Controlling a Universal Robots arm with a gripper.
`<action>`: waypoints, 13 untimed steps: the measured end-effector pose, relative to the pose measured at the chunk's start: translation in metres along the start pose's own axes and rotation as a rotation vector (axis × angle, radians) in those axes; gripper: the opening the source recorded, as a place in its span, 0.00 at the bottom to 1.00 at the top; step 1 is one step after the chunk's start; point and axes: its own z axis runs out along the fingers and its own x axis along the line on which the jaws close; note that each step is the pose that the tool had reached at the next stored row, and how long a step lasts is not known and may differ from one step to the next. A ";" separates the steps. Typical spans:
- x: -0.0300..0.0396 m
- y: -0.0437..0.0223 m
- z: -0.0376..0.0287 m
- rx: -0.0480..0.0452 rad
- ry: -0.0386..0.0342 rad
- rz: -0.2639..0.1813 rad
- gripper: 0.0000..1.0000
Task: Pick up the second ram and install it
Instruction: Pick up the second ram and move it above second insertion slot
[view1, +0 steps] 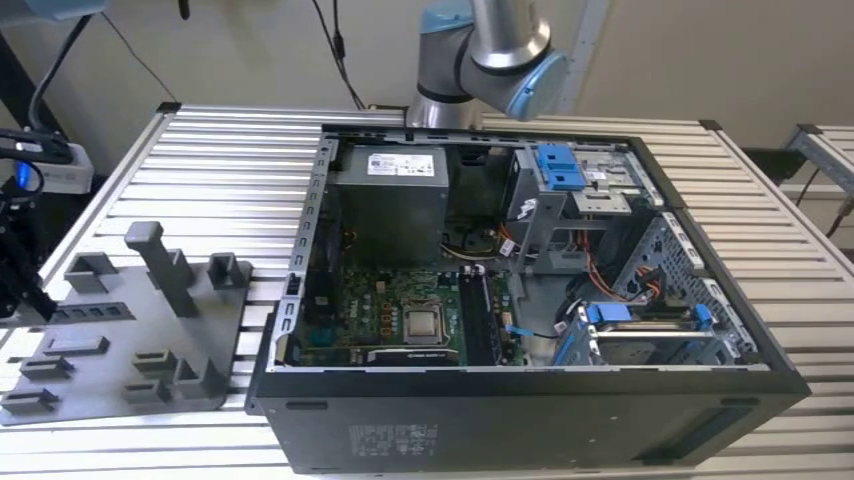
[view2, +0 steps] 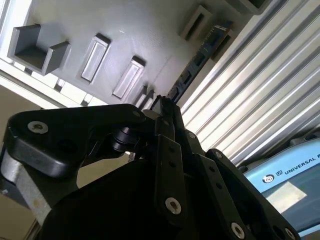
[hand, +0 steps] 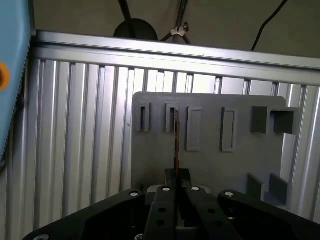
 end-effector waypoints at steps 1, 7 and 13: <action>0.0000 0.0000 -0.0007 0.0000 0.0000 0.002 0.14; 0.0000 0.0001 -0.0031 0.0005 -0.0020 0.028 0.14; 0.0000 0.0001 -0.0066 0.0008 -0.0037 0.060 0.14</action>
